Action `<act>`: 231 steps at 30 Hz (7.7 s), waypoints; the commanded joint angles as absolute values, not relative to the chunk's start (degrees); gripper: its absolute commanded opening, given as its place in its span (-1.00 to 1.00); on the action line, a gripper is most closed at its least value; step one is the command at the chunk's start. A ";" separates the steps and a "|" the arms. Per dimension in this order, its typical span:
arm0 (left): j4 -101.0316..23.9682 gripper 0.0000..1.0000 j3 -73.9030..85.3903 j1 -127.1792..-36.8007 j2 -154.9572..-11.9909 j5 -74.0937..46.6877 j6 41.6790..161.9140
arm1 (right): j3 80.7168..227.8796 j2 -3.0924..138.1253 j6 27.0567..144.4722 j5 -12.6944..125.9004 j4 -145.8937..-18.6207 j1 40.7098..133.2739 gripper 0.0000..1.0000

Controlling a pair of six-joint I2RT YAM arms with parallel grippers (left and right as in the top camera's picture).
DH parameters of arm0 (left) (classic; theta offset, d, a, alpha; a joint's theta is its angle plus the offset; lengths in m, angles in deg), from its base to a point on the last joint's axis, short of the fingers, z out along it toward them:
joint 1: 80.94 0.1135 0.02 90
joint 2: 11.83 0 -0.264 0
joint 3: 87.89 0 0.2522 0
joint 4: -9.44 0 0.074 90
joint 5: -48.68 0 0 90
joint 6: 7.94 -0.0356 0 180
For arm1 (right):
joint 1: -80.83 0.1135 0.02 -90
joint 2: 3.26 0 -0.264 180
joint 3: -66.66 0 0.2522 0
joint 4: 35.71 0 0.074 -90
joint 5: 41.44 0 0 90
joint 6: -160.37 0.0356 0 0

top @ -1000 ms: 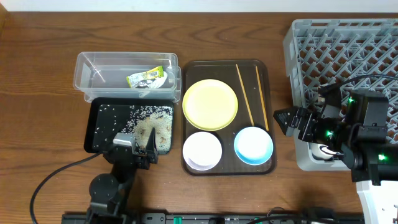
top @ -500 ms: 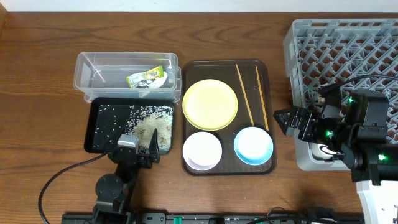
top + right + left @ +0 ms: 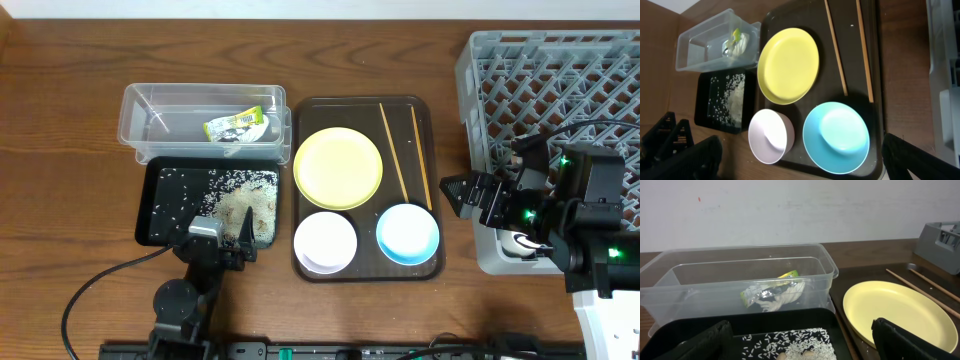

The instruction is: Sort waste into correct bins and load items into the dishwasher rack

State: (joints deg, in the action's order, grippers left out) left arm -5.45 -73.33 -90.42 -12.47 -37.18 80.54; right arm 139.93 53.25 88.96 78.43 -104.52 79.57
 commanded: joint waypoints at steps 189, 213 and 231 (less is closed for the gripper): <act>-7.92 0.82 -73.90 -90.11 -12.47 -36.37 80.15 | 142.79 82.67 70.55 37.34 -77.79 81.23 -0.16; -7.92 0.83 -73.90 -90.11 -12.47 -36.37 80.15 | 135.71 71.81 89.26 47.78 -98.27 98.04 -0.36; -7.92 0.83 -73.90 -90.11 -12.47 -36.37 80.15 | 122.27 78.41 91.14 53.95 -90.16 98.04 -0.69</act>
State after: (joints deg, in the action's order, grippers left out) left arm -5.82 -73.09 -90.39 -12.54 -37.18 80.52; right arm 124.23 78.26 89.48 53.64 -91.30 97.47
